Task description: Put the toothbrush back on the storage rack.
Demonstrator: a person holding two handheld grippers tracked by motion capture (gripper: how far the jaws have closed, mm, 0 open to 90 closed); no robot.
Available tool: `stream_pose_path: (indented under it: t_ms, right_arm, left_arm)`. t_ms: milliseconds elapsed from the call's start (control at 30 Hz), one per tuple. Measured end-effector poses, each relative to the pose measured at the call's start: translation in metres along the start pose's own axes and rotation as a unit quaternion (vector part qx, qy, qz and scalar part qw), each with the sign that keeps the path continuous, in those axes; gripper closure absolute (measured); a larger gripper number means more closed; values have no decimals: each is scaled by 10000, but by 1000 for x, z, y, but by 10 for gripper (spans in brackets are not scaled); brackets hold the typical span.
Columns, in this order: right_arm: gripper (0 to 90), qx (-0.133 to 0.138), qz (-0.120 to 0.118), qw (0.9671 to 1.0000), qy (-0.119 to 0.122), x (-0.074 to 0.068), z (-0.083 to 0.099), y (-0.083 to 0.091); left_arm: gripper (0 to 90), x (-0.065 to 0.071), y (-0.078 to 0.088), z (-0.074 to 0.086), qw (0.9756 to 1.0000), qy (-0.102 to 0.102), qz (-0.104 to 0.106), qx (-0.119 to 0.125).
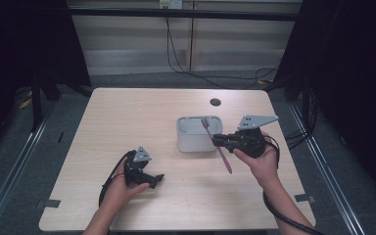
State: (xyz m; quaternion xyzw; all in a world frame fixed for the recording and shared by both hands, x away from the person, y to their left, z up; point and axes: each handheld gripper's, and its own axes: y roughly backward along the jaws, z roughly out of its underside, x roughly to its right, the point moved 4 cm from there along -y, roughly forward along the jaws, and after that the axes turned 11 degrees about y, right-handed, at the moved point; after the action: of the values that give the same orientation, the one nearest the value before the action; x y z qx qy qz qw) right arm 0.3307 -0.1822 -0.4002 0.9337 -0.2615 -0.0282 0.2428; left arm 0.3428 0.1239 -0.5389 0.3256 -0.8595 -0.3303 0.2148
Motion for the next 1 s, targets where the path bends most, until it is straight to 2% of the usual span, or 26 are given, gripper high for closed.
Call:
stream_pose_path:
  t_ms: [267,600,733,1000]
  right_arm:
    - [808,372,267,9987,-207,12,-5,7]
    - [808,642,489,9958,-438,26,-10,11]
    - [808,674,626,9948,-439,31,-11,12]
    - [808,913,809,9912,-516,38,-14,15]
  left_arm:
    - [42,0,0,0,10000,0,0,1]
    - [43,0,0,0,10000,-3,-3,-3]
    - [43,0,0,0,10000,-4,-1,-4]
    - [43,0,0,0,10000,-2,0,-4]
